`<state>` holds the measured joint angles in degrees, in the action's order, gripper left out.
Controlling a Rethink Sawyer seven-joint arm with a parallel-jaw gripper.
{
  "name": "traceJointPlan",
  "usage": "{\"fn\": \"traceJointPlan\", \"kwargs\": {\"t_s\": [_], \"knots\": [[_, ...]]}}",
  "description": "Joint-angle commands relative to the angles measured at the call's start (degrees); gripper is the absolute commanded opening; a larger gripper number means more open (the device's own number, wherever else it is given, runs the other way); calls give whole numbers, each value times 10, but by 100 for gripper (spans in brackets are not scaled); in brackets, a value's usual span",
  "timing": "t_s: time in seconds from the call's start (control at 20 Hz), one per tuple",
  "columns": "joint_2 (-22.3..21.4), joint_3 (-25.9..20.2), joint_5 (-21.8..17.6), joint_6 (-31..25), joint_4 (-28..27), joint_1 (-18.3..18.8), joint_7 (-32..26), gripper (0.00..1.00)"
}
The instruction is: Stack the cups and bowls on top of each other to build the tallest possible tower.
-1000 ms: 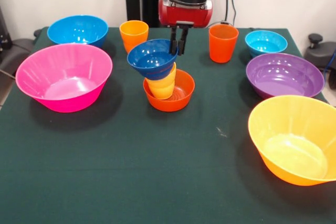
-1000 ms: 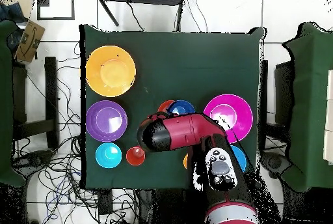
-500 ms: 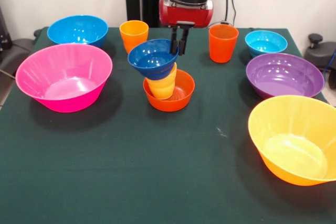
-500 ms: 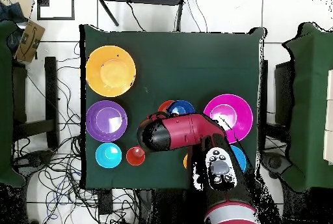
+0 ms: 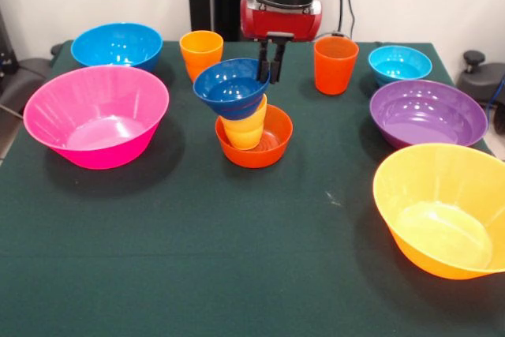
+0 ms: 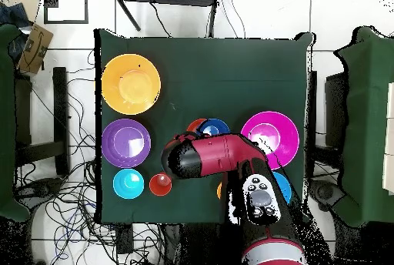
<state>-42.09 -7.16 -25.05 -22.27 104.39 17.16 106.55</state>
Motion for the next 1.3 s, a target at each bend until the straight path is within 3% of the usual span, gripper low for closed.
{"fn": "traceJointPlan", "kwargs": {"t_s": [0.05,1.3], "knots": [[23,-34,20,-12,7,-5,45,0],[14,-7,23,-22,8,-30,55,0]]}}
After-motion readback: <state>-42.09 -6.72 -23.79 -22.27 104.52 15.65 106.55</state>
